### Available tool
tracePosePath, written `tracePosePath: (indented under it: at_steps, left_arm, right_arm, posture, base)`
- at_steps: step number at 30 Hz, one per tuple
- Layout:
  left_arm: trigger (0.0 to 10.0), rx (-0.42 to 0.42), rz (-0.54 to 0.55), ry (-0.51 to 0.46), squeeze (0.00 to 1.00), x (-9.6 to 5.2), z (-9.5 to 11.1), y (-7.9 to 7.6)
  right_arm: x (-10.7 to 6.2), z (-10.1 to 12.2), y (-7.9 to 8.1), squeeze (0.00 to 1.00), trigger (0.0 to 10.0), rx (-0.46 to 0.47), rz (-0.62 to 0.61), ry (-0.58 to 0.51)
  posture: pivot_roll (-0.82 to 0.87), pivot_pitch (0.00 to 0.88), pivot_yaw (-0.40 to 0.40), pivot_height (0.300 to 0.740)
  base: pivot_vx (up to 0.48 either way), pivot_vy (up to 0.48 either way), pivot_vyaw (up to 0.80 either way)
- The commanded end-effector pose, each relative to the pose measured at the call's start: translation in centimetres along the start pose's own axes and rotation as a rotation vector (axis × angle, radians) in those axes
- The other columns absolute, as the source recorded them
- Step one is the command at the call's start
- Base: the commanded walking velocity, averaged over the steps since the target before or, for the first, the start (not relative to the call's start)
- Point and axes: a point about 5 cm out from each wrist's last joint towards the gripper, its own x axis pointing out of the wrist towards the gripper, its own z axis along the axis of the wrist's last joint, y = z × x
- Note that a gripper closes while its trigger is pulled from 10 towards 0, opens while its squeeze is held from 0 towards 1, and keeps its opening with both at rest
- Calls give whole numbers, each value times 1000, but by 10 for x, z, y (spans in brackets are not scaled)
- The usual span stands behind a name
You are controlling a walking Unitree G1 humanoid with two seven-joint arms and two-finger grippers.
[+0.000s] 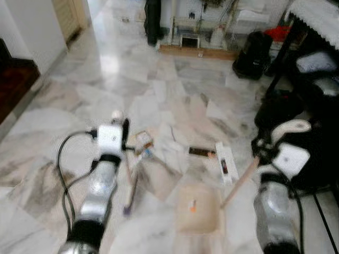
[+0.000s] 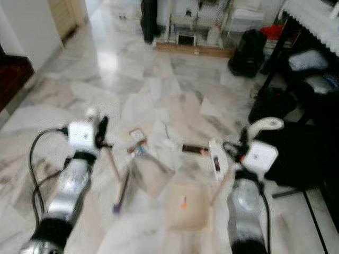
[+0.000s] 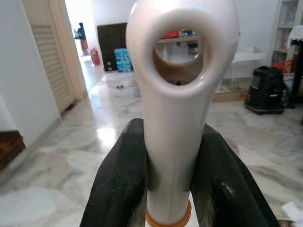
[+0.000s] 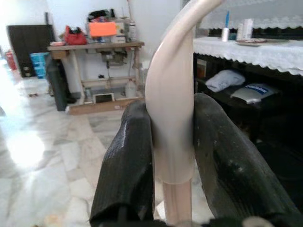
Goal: Sweep floor
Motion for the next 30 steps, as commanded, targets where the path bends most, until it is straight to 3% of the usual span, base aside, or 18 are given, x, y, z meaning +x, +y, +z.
tracePosePath:
  at_steps: [1,30]
  left_arm:
    - [10000,-5,-7,-52,0,5,11,-4]
    - [10000,-12,-8,-69,0,6,15,-5]
  right_arm:
    - [4,9,-5,0,10000,10,-18,-46]
    - [3,8,-8,0,10000,8,-34,-43]
  posture:
    - [56,101,-48,740]
    - [54,98,-43,740]
  base:
    - [311,0,0]
    - [306,0,0]
